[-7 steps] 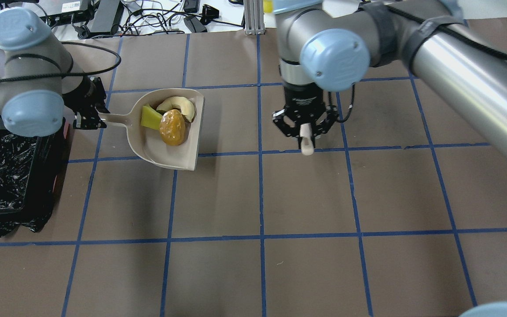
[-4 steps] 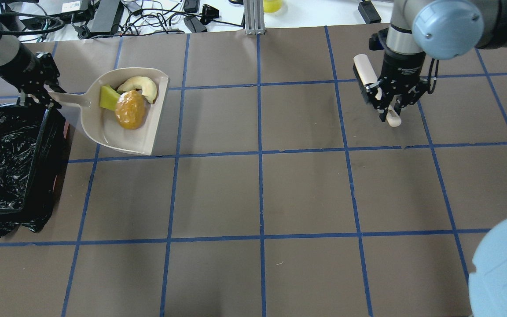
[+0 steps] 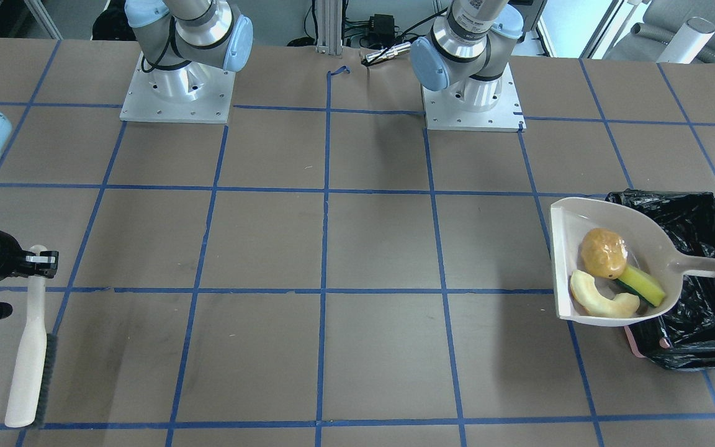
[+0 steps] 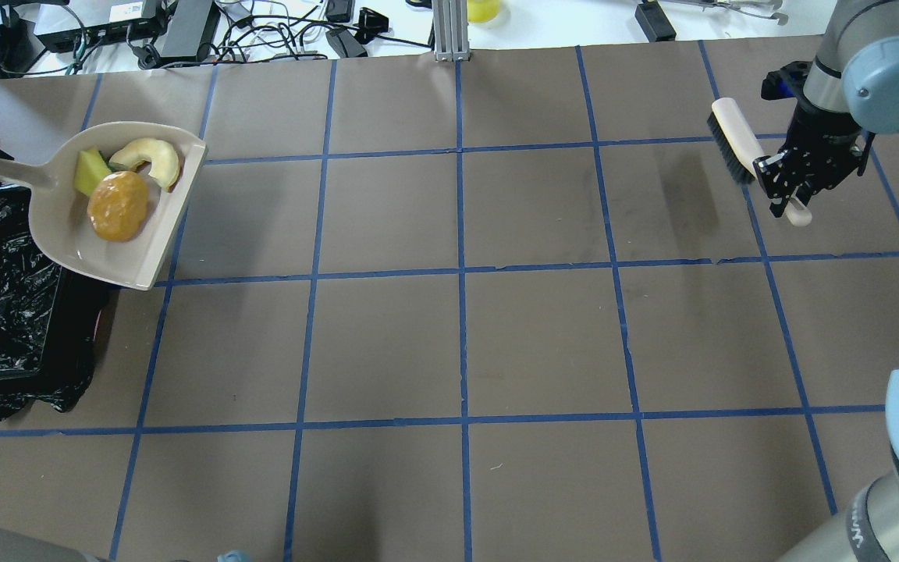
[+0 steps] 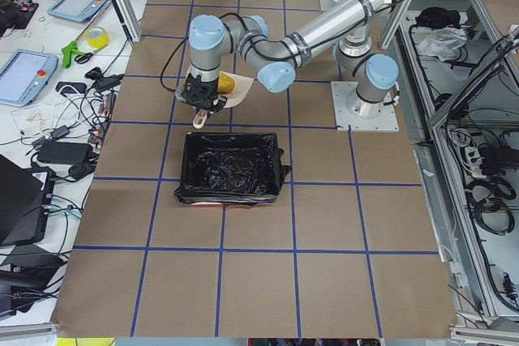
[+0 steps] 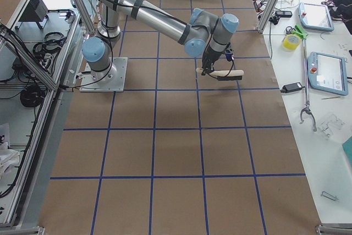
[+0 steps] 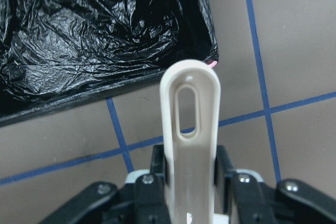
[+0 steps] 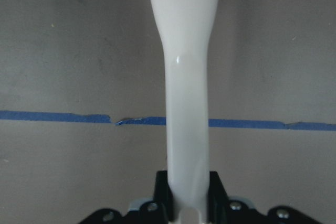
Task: Sweep and dump trash into bin
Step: 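Lift the dustpan with the left gripper and tip it over the black bin, then tilt the dustpan further with the left gripper while the right releases the brush, then bring the dustpan back and lower it onto the table with the left gripper, then open the left gripper and release the dustpan handle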
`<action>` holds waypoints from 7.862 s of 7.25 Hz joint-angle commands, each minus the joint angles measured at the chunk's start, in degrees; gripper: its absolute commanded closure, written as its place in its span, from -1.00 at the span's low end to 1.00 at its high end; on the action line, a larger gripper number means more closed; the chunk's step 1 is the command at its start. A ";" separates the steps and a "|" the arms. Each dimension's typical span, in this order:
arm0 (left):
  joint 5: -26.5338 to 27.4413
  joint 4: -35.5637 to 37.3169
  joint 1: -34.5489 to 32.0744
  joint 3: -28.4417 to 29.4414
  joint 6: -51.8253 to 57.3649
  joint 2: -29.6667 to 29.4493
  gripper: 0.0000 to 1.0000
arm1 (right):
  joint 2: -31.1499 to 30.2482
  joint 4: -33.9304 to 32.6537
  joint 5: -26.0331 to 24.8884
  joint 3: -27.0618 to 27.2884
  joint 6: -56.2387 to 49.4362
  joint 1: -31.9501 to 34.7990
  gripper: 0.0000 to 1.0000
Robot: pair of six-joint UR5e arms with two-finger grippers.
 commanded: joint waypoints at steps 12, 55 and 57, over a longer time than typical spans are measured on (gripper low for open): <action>0.22 18.76 13.82 6.95 35.31 -8.07 1.00 | -3.54 -6.74 0.77 9.27 -0.21 -2.10 1.00; 5.69 9.84 -22.75 2.38 -29.91 -16.15 1.00 | -24.55 12.86 11.32 -4.79 24.14 19.78 -0.92; 5.41 9.57 -22.75 2.56 -29.82 -17.20 1.00 | -24.37 12.51 9.21 -4.79 23.70 19.78 -0.93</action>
